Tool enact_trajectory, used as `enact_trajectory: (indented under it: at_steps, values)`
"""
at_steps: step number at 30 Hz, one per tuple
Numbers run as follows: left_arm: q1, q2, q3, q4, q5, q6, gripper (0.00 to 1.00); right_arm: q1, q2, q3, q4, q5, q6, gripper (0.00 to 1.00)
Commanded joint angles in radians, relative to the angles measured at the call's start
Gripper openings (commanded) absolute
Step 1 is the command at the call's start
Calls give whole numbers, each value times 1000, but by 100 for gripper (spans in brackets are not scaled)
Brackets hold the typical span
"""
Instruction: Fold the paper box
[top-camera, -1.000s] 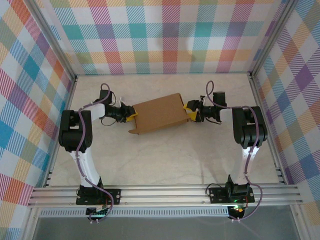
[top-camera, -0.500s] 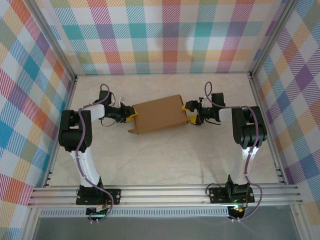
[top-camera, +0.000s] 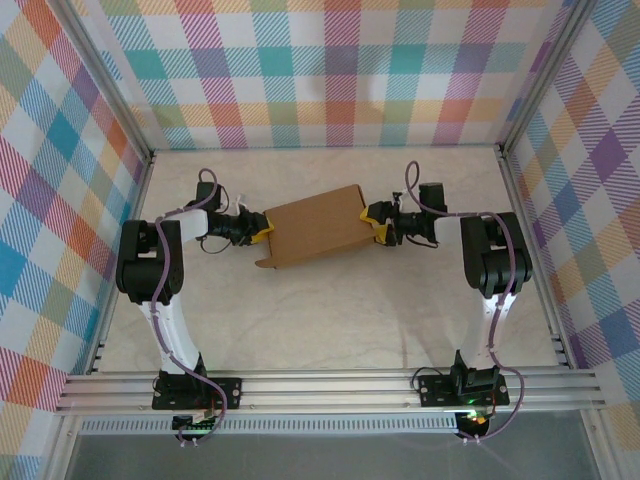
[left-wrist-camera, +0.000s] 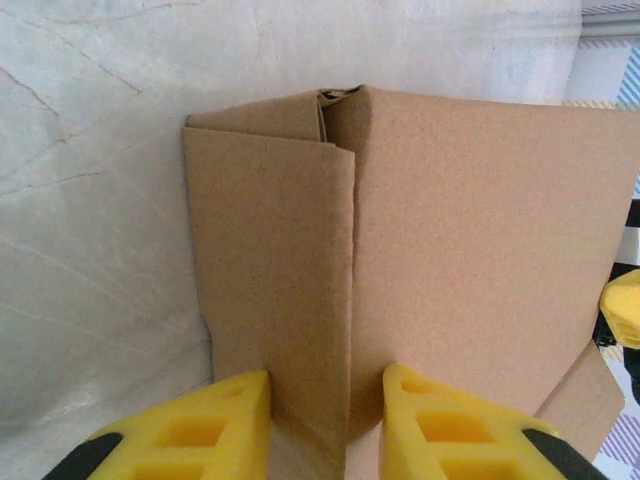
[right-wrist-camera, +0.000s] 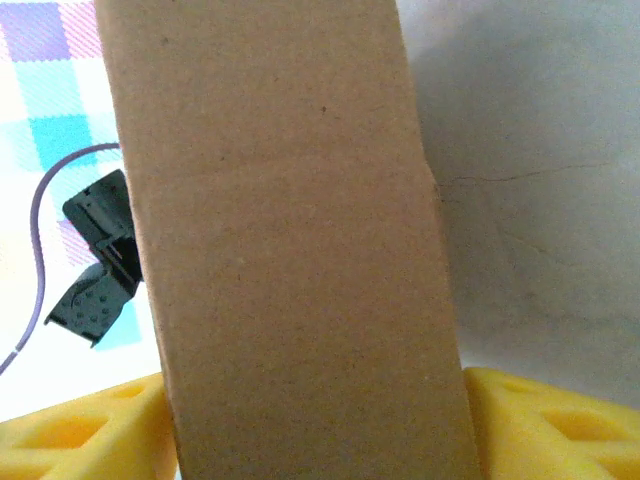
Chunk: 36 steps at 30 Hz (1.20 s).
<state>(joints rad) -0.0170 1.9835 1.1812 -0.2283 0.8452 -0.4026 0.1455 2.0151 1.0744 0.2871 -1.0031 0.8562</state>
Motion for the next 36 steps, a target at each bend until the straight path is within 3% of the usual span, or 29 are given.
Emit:
enact_trajectory:
  at_steps: [1, 5, 8, 11, 15, 16, 18, 22, 25, 29, 33, 36]
  values:
    - [-2, 112, -76, -140, -227, -4, 30, 11, -22, -18, 99, -47, 62, 63]
    - [-2, 95, -80, -141, -245, 1, 35, 12, -41, -32, 134, -41, 100, 56]
    - [-3, 52, -81, -125, -234, -10, 44, 8, -69, -43, 124, -28, 104, 53]
    - [-3, -31, -83, -101, -244, -39, 64, 0, -96, -51, 102, -16, 109, 51]
    - [-22, -199, -64, -86, -346, -32, 87, -8, -122, -54, 85, -9, 127, 50]
    - [-38, -243, -59, -68, -380, -13, 98, -10, -128, -57, 90, -10, 139, 49]
    - [-84, -338, -58, -18, -470, 46, 100, -16, -137, -60, 103, -13, 161, 49]
    - [-242, -501, -96, 90, -689, 266, 100, -30, -157, -64, 105, -16, 182, 50]
    - [-363, -568, -141, 173, -720, 505, 100, -39, -175, -64, 95, -23, 182, 50]
    - [-495, -579, -179, 194, -734, 815, 100, -44, -195, -68, 92, -34, 187, 51]
    - [-630, -580, -281, 323, -890, 1115, 100, -46, -208, -74, 89, -43, 186, 51]
    - [-677, -542, -303, 374, -971, 1235, 100, -47, -217, -82, 89, -48, 188, 51]
